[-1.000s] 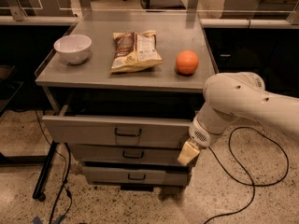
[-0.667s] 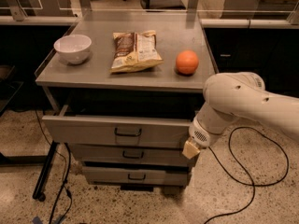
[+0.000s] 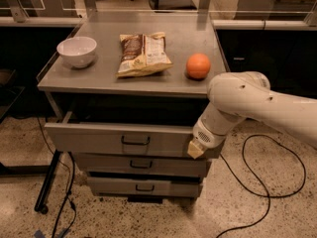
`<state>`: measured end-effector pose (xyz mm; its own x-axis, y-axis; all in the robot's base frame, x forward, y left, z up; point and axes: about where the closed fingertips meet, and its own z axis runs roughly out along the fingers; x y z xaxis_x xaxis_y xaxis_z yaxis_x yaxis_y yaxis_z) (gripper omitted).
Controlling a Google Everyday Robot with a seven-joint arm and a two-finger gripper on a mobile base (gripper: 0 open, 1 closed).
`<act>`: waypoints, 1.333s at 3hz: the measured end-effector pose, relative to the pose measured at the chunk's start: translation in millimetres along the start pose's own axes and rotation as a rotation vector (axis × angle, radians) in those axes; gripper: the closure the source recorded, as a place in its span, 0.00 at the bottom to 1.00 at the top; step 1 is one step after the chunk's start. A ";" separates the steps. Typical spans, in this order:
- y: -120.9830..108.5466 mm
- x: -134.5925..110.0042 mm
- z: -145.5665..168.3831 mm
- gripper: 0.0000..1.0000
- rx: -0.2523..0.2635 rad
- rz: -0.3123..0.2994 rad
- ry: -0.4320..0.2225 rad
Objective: Close top drawer
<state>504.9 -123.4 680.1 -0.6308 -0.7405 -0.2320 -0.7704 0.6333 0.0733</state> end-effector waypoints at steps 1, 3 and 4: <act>-9.3 -15.4 10.9 1.00 0.002 0.019 -0.013; -17.3 -25.9 19.6 0.81 0.006 0.044 -0.028; -17.3 -25.9 19.6 0.59 0.006 0.044 -0.028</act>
Offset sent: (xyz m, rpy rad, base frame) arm 0.0496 0.0165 -0.0200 0.0357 -0.0267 -0.0865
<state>536.4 -110.8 665.8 -0.6615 -0.7052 -0.2553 -0.7410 0.6669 0.0779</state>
